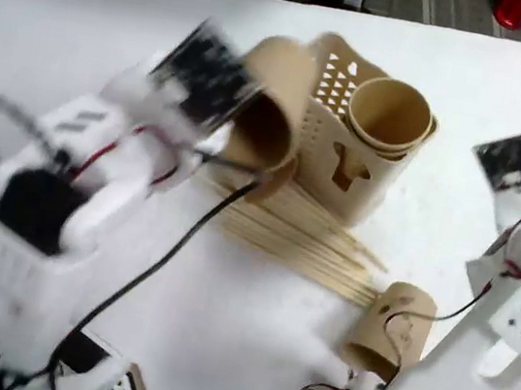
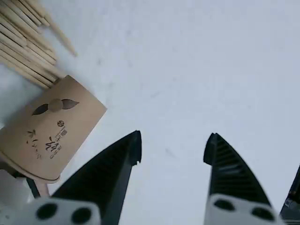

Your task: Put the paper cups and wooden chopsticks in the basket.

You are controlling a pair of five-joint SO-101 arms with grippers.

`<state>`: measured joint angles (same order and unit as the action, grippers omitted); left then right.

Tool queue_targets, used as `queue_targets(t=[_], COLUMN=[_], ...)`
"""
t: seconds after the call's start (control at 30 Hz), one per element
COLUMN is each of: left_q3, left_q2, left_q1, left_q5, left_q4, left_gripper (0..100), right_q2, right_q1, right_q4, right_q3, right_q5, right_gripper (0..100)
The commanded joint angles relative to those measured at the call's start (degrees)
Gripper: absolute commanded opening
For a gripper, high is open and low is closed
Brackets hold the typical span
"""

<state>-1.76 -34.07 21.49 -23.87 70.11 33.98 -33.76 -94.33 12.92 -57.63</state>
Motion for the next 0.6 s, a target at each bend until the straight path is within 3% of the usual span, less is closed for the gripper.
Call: queue_targets(t=[0.0, 0.2, 0.57], left_q3=[-19.0, -35.3, -54.2], left_q2=[13.5, 29.5, 48.7], left_q1=[4.6, 7.3, 10.6], left_q5=[0.7, 0.7, 0.4], left_q4=[3.6, 7.7, 12.6], left_gripper=[2, 2, 2], right_q2=[9.9, 21.2, 30.6], right_q1=[-2.3, -4.0, -4.0], right_q4=[9.3, 21.7, 26.8], right_q3=[11.8, 27.3, 37.2], right_q5=[-1.9, -2.0, -2.0], right_gripper=[22.6, 22.6, 22.6])
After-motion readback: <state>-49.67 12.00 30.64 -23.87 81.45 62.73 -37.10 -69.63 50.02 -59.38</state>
